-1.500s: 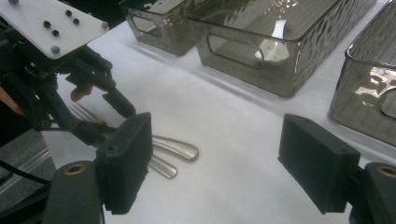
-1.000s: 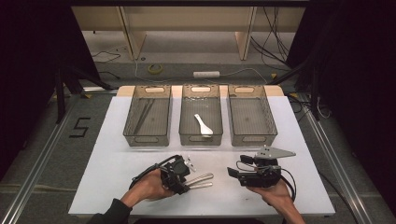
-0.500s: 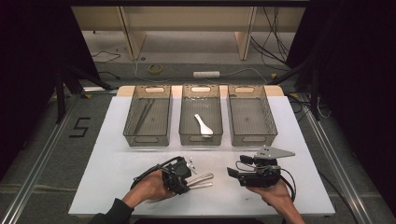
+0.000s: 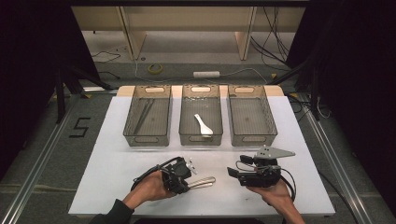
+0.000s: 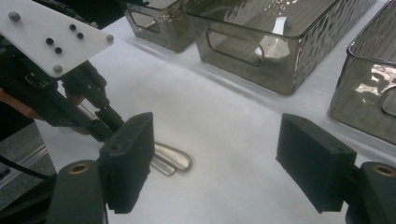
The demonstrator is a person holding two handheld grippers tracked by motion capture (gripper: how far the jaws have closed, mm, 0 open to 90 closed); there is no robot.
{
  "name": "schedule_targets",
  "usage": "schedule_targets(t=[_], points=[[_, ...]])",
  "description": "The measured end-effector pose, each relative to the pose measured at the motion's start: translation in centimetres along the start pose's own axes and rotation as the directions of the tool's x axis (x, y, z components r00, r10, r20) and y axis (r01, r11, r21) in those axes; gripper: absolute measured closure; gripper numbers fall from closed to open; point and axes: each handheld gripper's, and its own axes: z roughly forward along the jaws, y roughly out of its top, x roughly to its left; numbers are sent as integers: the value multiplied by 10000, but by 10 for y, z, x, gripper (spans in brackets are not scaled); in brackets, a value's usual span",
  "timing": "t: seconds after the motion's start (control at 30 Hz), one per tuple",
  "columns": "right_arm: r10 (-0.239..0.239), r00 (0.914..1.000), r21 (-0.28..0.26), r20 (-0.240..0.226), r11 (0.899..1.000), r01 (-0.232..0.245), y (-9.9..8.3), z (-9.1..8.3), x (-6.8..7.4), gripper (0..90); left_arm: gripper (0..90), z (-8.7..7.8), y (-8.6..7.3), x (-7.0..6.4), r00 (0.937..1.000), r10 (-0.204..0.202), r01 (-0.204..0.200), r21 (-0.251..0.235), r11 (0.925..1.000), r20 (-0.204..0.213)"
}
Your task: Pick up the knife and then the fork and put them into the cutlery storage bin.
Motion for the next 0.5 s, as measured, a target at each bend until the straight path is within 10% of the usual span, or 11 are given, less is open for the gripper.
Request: schedule_targets(t=[0.5], points=[[-460,9987,41,-232,9989,461,1,3,8,289,797,-18,2,0,9997,4,13,-723,9974,233]])
